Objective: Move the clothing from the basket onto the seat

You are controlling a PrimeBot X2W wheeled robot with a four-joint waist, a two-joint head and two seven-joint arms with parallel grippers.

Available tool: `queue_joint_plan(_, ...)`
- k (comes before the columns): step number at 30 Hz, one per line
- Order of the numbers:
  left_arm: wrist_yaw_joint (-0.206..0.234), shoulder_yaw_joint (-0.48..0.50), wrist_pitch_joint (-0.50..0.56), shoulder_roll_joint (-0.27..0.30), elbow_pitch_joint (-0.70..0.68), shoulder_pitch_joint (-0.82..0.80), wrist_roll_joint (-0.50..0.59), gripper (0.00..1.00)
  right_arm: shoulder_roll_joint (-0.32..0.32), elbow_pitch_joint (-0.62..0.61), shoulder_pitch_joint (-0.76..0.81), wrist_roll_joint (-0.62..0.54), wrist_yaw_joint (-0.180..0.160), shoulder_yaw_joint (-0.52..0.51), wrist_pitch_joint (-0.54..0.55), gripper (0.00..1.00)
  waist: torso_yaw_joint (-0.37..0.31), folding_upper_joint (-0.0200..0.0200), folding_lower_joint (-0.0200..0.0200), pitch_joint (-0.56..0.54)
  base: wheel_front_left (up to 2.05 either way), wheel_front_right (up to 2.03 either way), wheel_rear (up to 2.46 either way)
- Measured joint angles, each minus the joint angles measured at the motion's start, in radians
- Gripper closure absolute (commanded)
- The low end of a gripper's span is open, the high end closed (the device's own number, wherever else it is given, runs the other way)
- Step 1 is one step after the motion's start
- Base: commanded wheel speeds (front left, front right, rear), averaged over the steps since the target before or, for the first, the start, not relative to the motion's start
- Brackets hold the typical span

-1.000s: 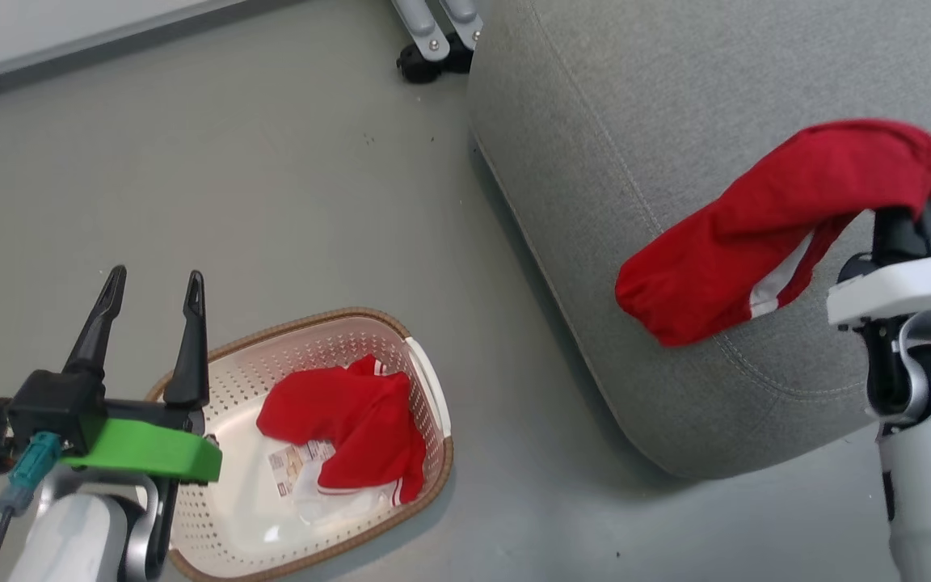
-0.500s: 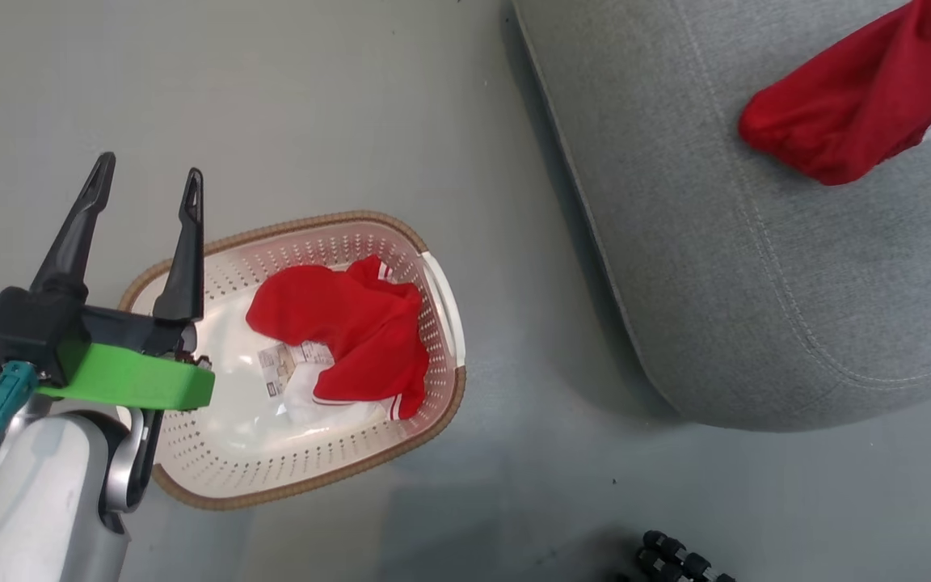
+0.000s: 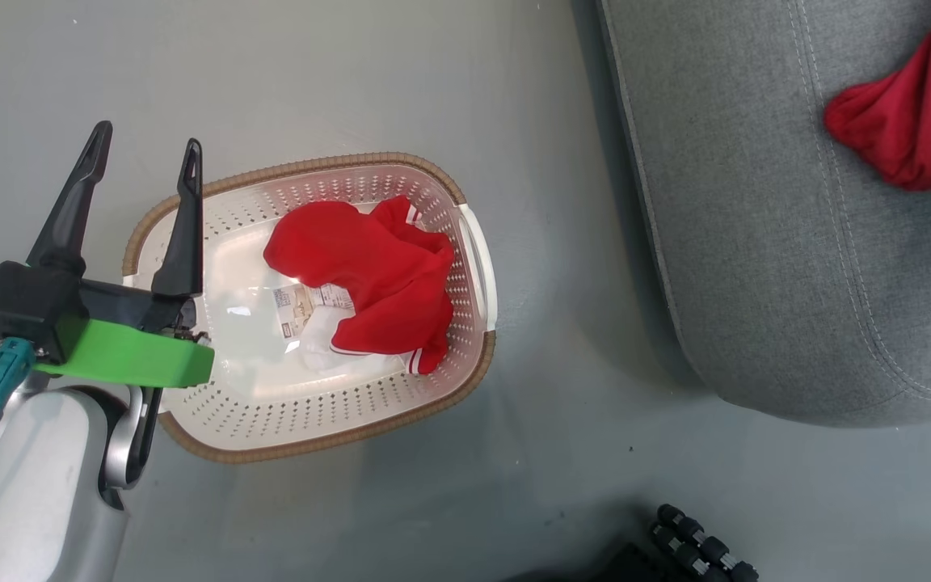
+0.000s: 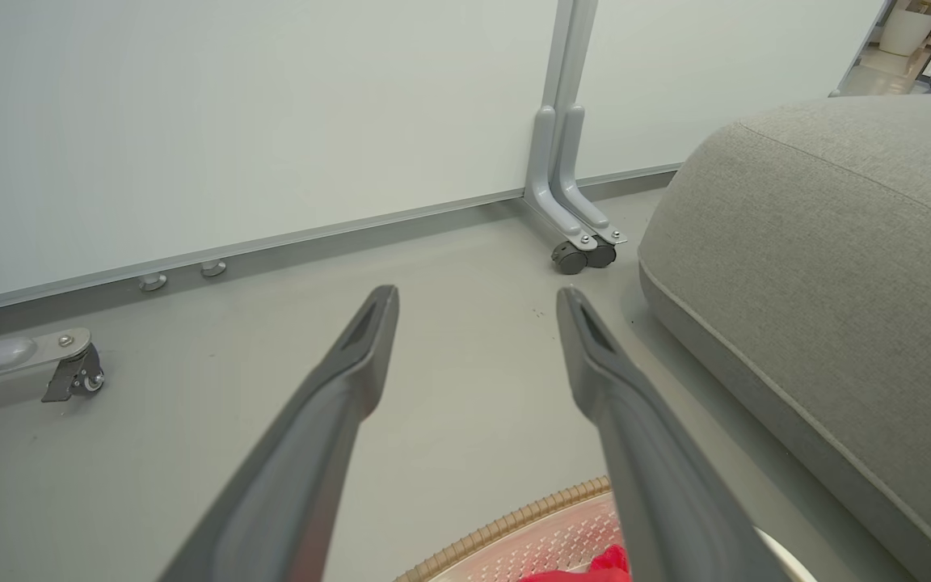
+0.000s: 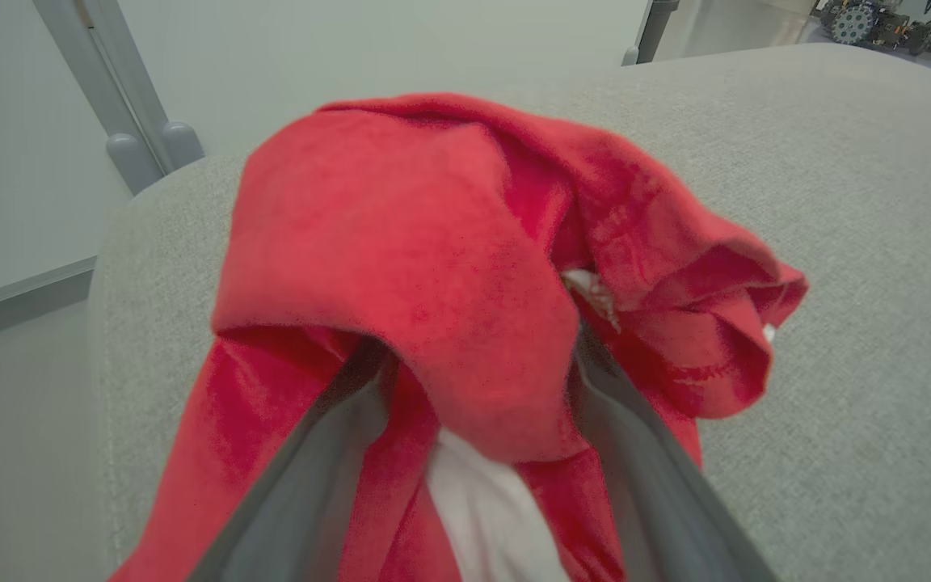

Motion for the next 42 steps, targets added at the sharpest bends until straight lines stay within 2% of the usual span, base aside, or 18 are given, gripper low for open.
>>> queue_joint_plan(4,0.003,-0.002,-0.008,-0.005,0.018,0.001,-0.002,0.00,0.016,0.009,0.049,0.011,0.000,0.006,-0.018,0.00,0.000,0.0000,0.0000,-0.018,0.00,0.00,0.00)
queue_joint_plan(7,0.007,-0.005,-0.017,-0.019,0.040,0.005,-0.007,0.00,0.029,-0.030,0.109,0.026,0.000,0.011,-0.020,0.00,0.000,0.0000,-0.0001,-0.043,0.00,0.00,0.00)
queue_joint_plan(11,0.008,-0.009,-0.029,-0.037,0.073,0.016,-0.016,0.00,0.068,-0.182,0.218,0.027,0.000,0.004,-0.024,0.00,0.004,0.0000,-0.0001,-0.085,0.00,0.00,0.00)
queue_joint_plan(14,0.013,-0.008,-0.035,-0.052,0.103,0.035,-0.021,0.00,0.125,-0.310,0.310,0.013,0.000,0.019,-0.024,0.00,0.009,0.0000,-0.0001,-0.124,0.00,0.00,0.00)
queue_joint_plan(21,0.017,0.002,-0.044,-0.077,0.145,0.082,-0.026,0.00,0.200,-0.541,0.488,-0.027,0.000,0.148,-0.024,0.00,0.032,0.0000,-0.0002,-0.222,0.00,0.00,0.00)
queue_joint_plan(31,0.026,0.085,-0.048,-0.112,0.164,0.157,-0.028,0.00,0.225,-0.710,0.634,-0.037,0.000,0.317,-0.007,0.00,0.118,-0.0001,-0.0002,-0.332,0.00,0.00,0.00)
queue_joint_plan(42,0.016,0.157,-0.049,-0.156,0.176,0.245,0.005,0.00,0.227,-0.795,0.724,-0.052,0.000,0.383,0.079,0.00,0.217,0.0000,-0.0002,-0.442,0.00,0.00,0.00)
